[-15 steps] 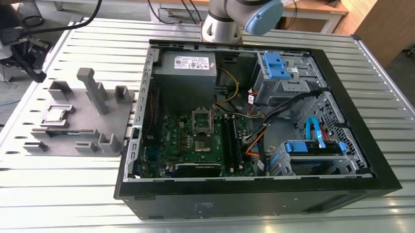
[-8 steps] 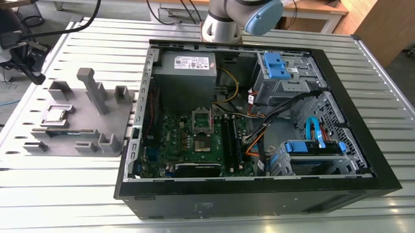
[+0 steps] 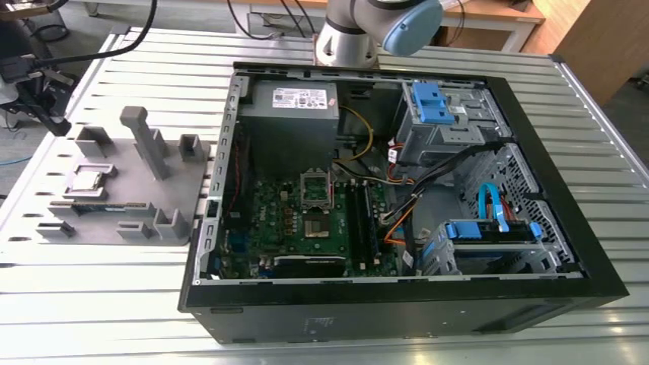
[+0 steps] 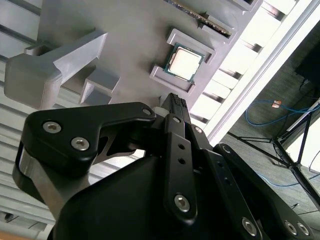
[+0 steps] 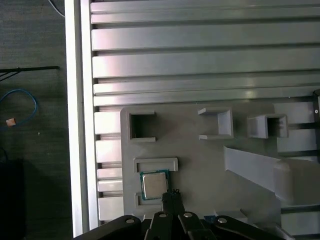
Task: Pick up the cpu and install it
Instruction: 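Reach for the cpu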
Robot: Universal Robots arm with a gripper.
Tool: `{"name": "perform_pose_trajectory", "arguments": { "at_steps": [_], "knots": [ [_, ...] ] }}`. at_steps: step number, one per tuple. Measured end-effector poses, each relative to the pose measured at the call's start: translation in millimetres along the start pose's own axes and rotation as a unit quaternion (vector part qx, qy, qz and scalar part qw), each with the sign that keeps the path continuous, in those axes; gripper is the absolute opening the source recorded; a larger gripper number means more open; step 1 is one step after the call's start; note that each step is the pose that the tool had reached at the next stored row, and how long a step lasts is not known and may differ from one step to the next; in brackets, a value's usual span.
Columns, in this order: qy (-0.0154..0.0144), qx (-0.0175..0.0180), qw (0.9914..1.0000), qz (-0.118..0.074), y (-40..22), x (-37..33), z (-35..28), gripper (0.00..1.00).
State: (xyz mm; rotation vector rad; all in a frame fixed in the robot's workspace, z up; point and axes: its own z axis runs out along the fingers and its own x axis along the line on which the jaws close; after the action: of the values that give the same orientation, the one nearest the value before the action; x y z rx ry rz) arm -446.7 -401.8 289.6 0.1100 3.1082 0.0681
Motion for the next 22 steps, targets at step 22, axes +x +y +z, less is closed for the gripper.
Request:
{"name": "perform_pose_trajectory", "arguments": {
  "at_steps": [22],
  "knots": [
    [-0.0001,0.0000,1.00000,0.000,-5.6,4.9,16.7,0.11]
  ]
}}
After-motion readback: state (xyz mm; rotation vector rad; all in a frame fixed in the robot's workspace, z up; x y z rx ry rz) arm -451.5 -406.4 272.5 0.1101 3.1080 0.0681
